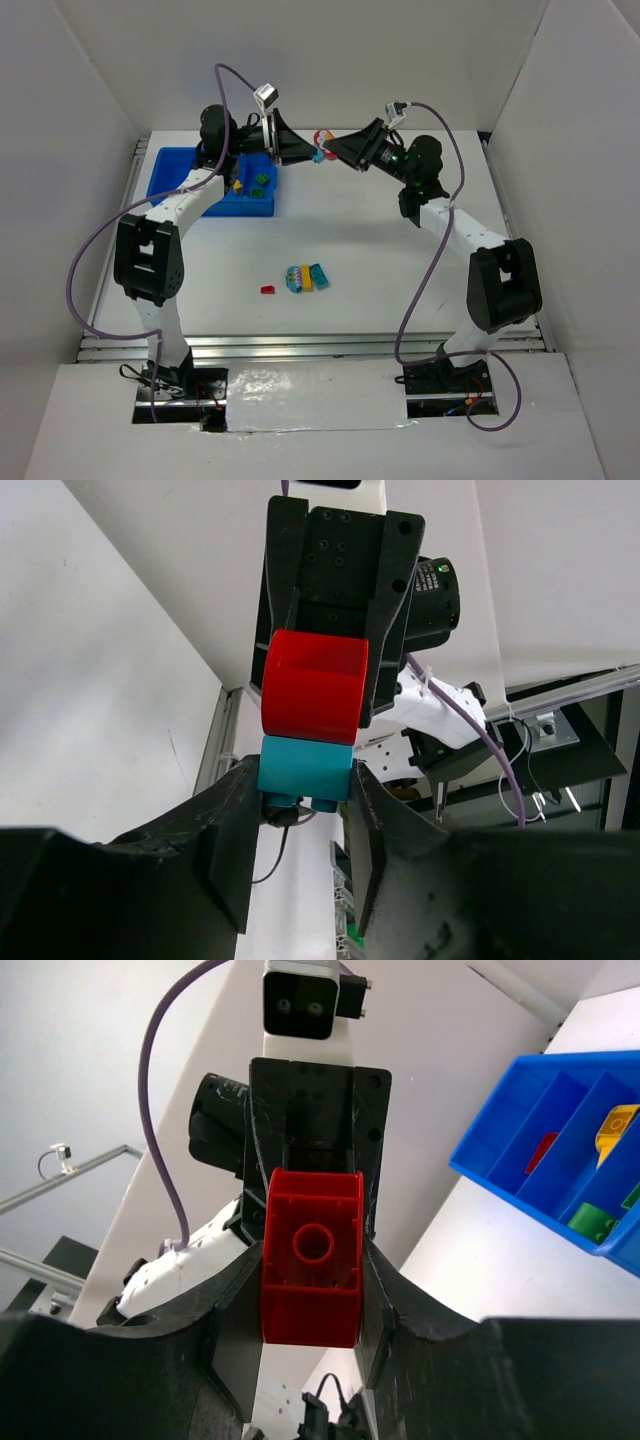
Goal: Sort the legos into containers by color
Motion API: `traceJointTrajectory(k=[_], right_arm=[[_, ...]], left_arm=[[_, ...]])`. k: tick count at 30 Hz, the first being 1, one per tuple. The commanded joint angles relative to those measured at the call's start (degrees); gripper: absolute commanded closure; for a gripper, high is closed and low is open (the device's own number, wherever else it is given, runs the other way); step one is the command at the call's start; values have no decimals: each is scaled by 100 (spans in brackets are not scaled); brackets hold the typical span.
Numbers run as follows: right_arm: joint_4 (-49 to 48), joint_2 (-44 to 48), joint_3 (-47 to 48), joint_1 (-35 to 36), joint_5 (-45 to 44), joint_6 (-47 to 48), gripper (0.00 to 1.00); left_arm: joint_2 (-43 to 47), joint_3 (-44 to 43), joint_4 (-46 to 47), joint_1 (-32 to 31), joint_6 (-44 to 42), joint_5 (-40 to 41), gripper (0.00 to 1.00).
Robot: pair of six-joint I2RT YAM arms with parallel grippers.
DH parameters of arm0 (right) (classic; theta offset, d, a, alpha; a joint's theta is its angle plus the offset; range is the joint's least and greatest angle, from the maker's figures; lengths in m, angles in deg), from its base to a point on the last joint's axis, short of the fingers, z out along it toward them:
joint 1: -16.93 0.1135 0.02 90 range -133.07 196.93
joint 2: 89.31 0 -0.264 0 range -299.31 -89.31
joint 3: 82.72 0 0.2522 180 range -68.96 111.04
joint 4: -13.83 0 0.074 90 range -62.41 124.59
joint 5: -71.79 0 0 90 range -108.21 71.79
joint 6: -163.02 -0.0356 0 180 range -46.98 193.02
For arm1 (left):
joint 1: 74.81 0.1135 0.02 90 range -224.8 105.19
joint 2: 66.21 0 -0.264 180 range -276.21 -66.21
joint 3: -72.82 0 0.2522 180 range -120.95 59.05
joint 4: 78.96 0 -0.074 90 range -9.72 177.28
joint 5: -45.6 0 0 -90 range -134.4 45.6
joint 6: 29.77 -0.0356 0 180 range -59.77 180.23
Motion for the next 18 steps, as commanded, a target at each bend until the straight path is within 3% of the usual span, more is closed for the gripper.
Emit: traceJointTrajectory(k=[1,4,5,6,10,15,18], right_arm=[[-186,-125,276,153,55,14,100],[-151,-178,311,197,108,22,100],[-160,-213,329,223,125,13,100],[-177,-213,329,249,134,13,100],[-21,-82,250,145,187,144,100],[165,59,22,-347,310,259,100],[550,138,-40,-568,336,522,100]], left_arm=[[68,4,730,-158,237,-238,73],[86,30,826,-158,281,-265,74],[86,30,862,-167,307,-282,93],[86,13,871,-158,299,-291,100],[103,-84,-119,-27,-367,-361,100],[472,206,-1271,614,-1536,-142,100],[622,31,-2519,931,-2502,42,100]])
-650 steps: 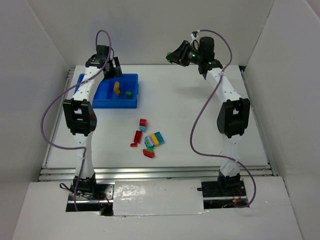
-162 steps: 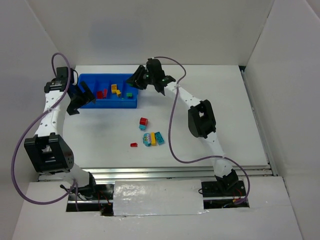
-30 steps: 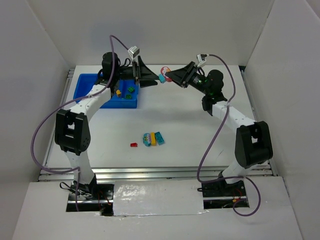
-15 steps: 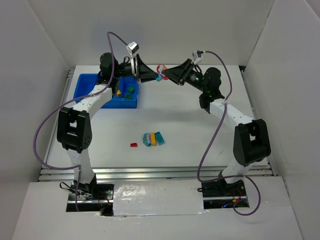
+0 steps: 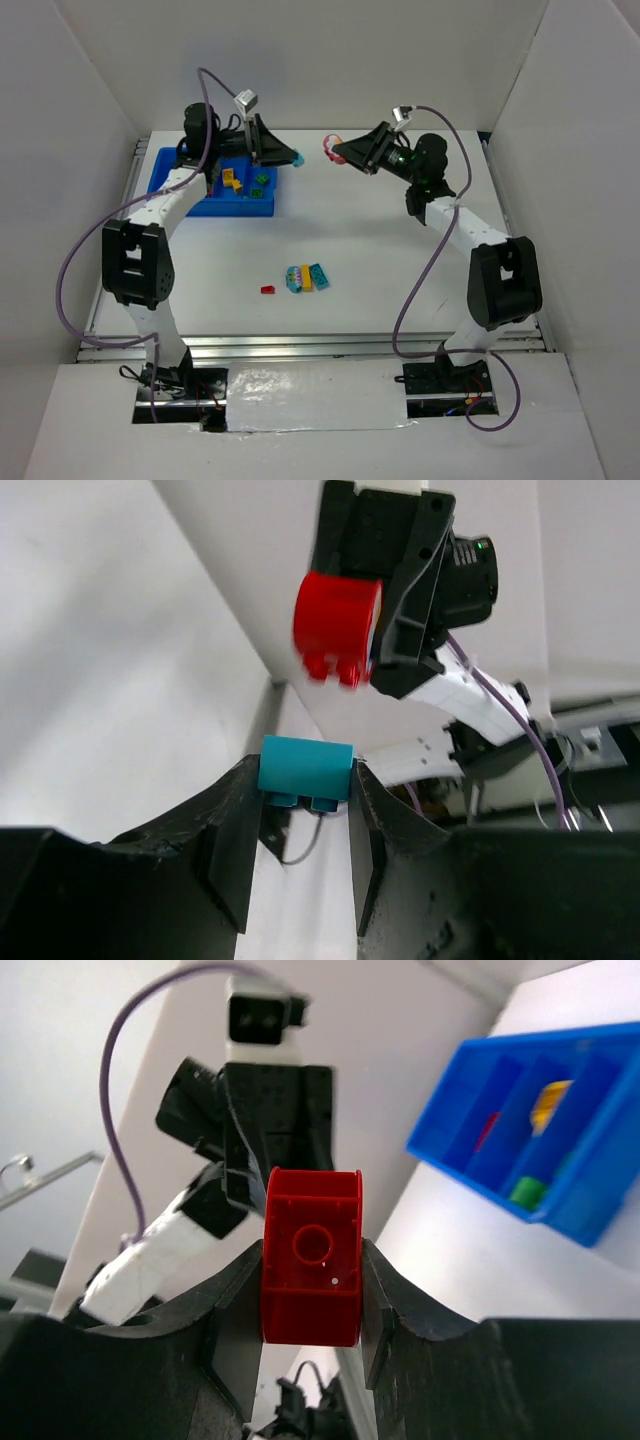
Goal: Sort the legos into containers by color
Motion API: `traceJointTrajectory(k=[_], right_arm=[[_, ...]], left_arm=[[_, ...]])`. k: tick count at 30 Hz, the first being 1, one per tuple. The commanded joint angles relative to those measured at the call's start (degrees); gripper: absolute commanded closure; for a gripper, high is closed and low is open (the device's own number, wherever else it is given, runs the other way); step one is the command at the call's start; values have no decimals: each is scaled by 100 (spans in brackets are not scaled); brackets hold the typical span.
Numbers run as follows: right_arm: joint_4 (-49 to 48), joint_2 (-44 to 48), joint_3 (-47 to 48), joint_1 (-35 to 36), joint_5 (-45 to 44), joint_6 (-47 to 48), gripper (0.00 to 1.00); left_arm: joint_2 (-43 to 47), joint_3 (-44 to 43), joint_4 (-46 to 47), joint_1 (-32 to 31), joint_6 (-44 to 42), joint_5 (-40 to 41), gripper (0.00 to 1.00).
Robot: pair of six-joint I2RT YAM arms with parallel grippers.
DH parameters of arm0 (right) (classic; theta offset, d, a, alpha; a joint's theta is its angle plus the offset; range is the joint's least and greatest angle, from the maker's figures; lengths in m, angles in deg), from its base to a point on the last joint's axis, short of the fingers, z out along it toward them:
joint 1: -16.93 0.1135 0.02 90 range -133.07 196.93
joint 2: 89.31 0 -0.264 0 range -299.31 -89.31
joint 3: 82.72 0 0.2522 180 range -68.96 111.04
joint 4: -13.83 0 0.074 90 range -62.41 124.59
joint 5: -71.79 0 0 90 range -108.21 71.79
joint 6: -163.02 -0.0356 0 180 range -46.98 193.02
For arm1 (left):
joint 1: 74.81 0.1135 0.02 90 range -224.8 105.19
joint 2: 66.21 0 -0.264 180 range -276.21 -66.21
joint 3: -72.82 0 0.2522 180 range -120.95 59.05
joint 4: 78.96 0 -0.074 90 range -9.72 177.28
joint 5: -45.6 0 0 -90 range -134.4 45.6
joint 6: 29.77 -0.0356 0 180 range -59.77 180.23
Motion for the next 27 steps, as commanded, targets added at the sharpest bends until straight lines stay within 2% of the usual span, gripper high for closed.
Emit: traceJointTrajectory(k=[1,2,5,6,7,8,9,10,11,12,15,18,20,23,25,27], right_arm=[[365,265,40,-386,50,409,100],[489,283,67,-421,50,506,100],[911,345,164,-536,-20,823,100],[1077,353,199,-580,-55,919,100],[1262,353,251,-580,-116,998,100],[1472,353,321,-571,-169,1103,100],[1970,336,479,-563,-283,1374,100],[2141,336,533,-554,-336,1481,100],[2255,353,550,-545,-380,1552,100],[2413,406,542,-536,-415,1674,100],[2511,581,428,-527,-504,1833,100],[2581,713,358,-527,-539,1956,100],[2599,758,322,-536,-539,1983,100],[2608,854,243,-527,-530,2045,100],[2634,898,199,-527,-521,2062,100],[2635,933,147,-527,-512,2089,100]], left_arm=[[414,-197,-1395,586,-1463,250,100],[467,-241,-1859,708,-1805,329,100],[529,-347,-2267,998,-2168,558,100],[529,-451,-2851,1095,-2325,741,100],[494,-626,-3526,1270,-2988,1135,100],[320,-1124,-4221,1516,-3317,2487,100],[161,-1451,-5550,1614,-3564,3415,100],[-32,-1767,-6138,1676,-3845,4442,100],[-538,-2458,-6631,1772,-3874,6297,100],[-830,-2804,-7349,1843,-3865,6898,100],[-1711,-3799,-7856,2159,-3821,8034,100],[-2045,-4186,-7691,2265,-3821,8424,100],[-2273,-4537,-7656,2292,-3830,8416,100],[-2389,-4627,-7559,2301,-3830,8398,100],[-2407,-4557,-7558,2309,-3830,8529,96],[-2398,-4355,-7532,2318,-3865,8583,86]])
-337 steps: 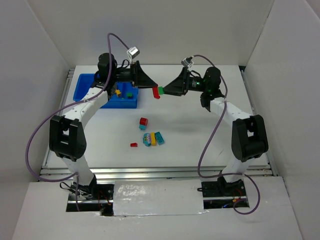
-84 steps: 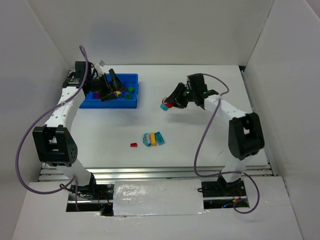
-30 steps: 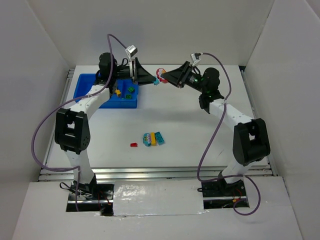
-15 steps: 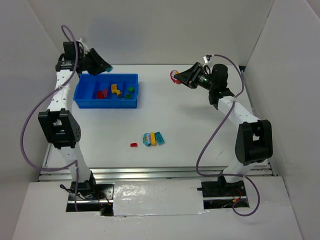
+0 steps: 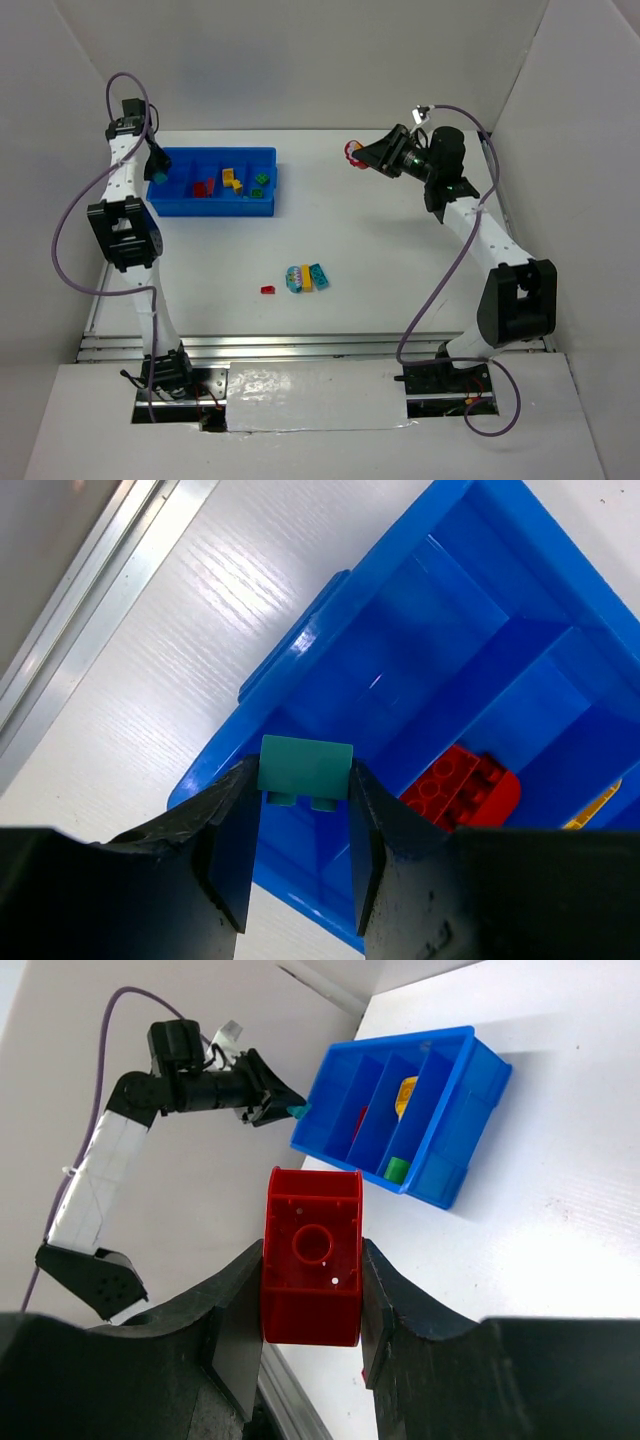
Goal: Sort the legos into containers by color
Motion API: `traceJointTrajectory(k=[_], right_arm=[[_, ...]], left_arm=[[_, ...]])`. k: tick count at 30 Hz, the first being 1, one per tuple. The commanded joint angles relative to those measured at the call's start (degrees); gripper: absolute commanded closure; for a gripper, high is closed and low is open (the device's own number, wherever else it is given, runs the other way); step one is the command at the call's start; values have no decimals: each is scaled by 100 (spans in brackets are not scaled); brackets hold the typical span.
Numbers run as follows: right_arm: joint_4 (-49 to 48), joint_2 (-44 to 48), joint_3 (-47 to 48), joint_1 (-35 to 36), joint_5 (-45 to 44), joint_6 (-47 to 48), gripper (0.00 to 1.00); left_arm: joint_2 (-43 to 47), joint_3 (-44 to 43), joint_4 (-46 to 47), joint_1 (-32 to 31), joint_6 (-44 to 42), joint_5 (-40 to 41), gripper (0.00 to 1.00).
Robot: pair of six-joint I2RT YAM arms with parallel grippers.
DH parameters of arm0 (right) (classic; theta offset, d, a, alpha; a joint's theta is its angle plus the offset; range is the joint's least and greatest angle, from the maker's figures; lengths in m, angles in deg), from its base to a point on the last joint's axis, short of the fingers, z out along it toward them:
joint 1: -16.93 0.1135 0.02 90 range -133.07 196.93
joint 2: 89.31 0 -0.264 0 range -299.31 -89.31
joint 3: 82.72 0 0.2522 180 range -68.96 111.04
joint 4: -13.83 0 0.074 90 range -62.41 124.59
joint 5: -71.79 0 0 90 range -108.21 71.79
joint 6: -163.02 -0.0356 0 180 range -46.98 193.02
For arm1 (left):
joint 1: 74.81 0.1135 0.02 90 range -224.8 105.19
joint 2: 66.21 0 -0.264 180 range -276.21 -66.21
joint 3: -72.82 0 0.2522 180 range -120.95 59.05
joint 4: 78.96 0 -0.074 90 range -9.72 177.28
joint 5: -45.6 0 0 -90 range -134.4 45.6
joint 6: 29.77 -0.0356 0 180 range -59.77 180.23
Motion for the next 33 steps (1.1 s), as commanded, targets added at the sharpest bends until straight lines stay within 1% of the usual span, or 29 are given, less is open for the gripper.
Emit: traceJointTrajectory(k=[1,2,4,5,7,9,12,13,14,15,16,17,18,20,21,22,23,24,25,26,27,28,29,30,32,33], right_arm=[[-25,254,-83,28,-14,168,100],[-25,254,-109,45,-14,159,100],[-60,245,-110,28,-5,141,100],[-61,228,-75,45,3,141,100],[-43,192,-31,54,21,132,100],[-8,131,40,72,56,132,100],[-8,17,128,116,117,97,100],[-17,-10,154,116,213,80,100],[-60,-88,215,124,310,71,100],[-95,-132,242,133,442,62,100],[-122,-185,277,142,634,45,100],[-140,-238,312,151,671,1,100],[-157,-238,312,177,671,-8,100],[-175,-264,338,212,750,-17,100],[-157,-282,373,221,777,-17,100],[-166,-300,400,239,838,-17,100],[-236,-369,487,274,1039,-52,100],[-306,-396,514,274,1145,-96,100],[-437,-440,506,283,1233,-288,100],[-760,-458,497,274,1425,-411,100],[-929,-484,479,283,1532,-526,100],[-1209,-519,479,291,1628,-744,100],[-1342,-537,479,283,1795,-825,100],[-1500,-546,471,274,1866,-930,100],[-1888,-572,462,283,1963,-1212,100],[-1976,-598,496,291,2050,-1343,100]], left_arm=[[173,-30,32,-58,-178,371,80],[207,145,76,-49,-160,354,64],[234,296,94,-49,-125,328,46],[252,366,85,-49,-108,328,27],[278,402,77,-49,-108,301,1],[357,367,77,-49,-125,188,1],[541,235,59,-31,-108,-584,0],[724,270,155,-57,-99,-926,1],[857,348,269,-84,-99,-1669,1],[1015,480,426,-128,-90,-2016,0],[1330,716,794,-285,-99,-2358,1],[1455,762,910,-365,-107,-2675,0],[1569,806,1033,-478,-116,-3279,0],[1868,894,1516,-830,-99,-4098,1],[1965,929,1727,-1101,14,-4868,0],[2113,1025,1964,-1252,59,-5276,1],[2167,1061,2375,-1349,190,-5872,0],[2298,1279,2632,-1689,287,-6234,0],[2352,1429,2930,-1814,392,-6577,0],[2387,1587,3551,-1911,759,-6868,0],[2457,2006,4018,-2112,1067,-7541,1],[2493,2237,4571,-2201,1383,-7826,0],[2536,2456,5699,-2289,2039,-8020,1],[2624,2824,6250,-2464,2385,-8309,0],[2625,2977,7156,-2606,2904,-8461,1],[2590,3029,7395,-2737,3072,-8609,1]])
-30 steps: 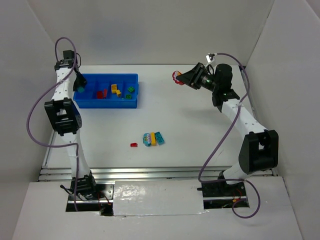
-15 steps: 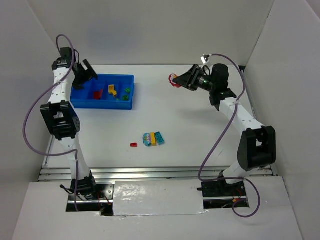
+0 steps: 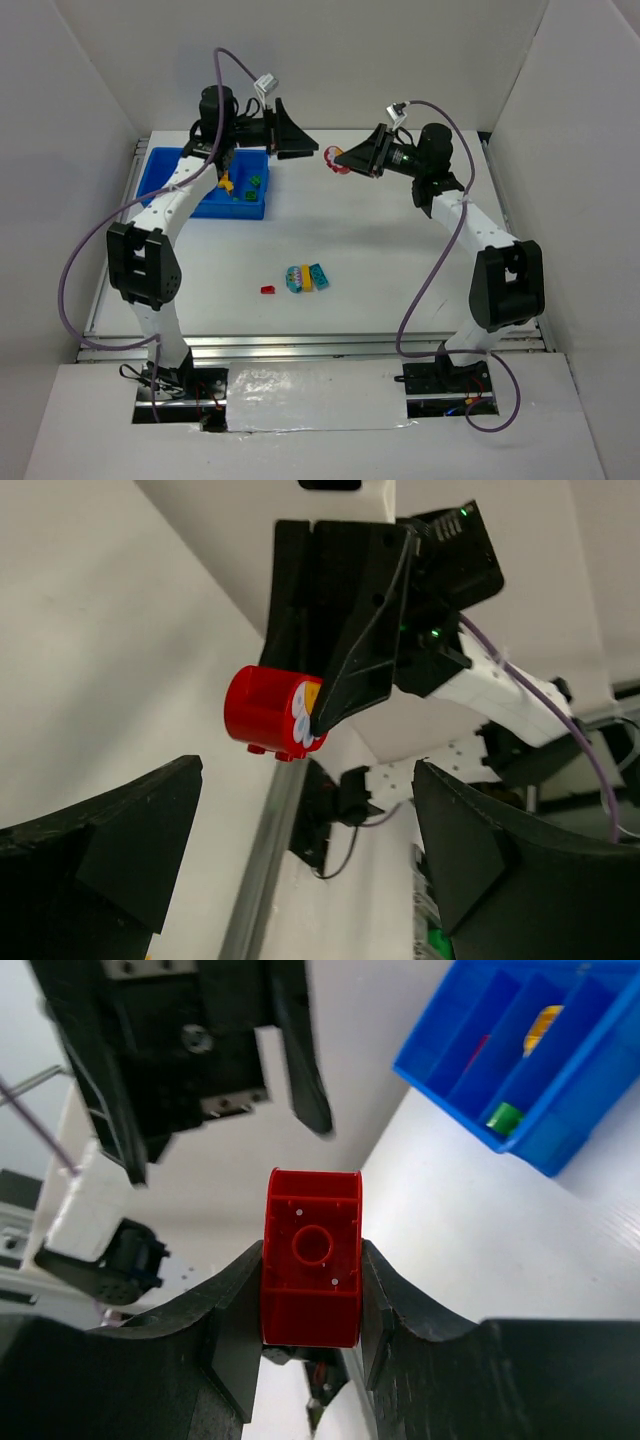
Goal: Sort the legos into containers by color
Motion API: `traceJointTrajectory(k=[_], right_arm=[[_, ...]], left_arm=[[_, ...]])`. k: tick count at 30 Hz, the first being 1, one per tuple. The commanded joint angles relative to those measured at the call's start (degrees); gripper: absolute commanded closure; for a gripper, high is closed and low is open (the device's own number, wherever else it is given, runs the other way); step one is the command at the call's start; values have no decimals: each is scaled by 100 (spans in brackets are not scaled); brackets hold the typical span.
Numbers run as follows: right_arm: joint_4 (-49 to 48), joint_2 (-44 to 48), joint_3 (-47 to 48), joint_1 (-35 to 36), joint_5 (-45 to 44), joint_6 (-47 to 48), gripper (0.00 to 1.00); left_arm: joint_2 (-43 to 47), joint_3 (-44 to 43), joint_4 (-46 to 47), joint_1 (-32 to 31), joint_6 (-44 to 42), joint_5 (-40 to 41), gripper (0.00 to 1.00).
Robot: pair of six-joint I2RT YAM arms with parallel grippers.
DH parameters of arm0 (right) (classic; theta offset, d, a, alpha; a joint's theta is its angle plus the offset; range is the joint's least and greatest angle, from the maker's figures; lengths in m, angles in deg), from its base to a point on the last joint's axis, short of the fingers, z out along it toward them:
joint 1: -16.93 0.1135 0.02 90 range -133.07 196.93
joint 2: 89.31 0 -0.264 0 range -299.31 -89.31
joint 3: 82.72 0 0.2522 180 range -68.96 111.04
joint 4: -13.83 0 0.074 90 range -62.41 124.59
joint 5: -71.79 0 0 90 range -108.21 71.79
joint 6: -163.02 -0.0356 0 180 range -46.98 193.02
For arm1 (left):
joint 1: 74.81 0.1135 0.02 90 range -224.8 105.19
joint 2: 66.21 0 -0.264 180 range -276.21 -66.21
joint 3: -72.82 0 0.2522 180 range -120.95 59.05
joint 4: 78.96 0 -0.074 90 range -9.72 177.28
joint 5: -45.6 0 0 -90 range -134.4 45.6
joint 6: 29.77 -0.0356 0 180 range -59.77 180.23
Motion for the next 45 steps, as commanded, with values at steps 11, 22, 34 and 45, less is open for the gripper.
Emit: traceJointTrajectory(k=[11,22,34,45], right_arm=[[-1928,-193,282,110,724,-1200,100],[-1787,-281,458,277,768,-1103,100],[-2269,-351,468,418,926,-1313,100],[-2217,-351,274,453,803,-1190,100]], left_arm=[[-352,471,4769,-366,3128,-1196,9],[-458,-954,-945,-498,-960,-343,17],[-607,-1271,-1895,-507,-1576,149,21],[-502,-1086,-1377,-507,-1217,-316,97]])
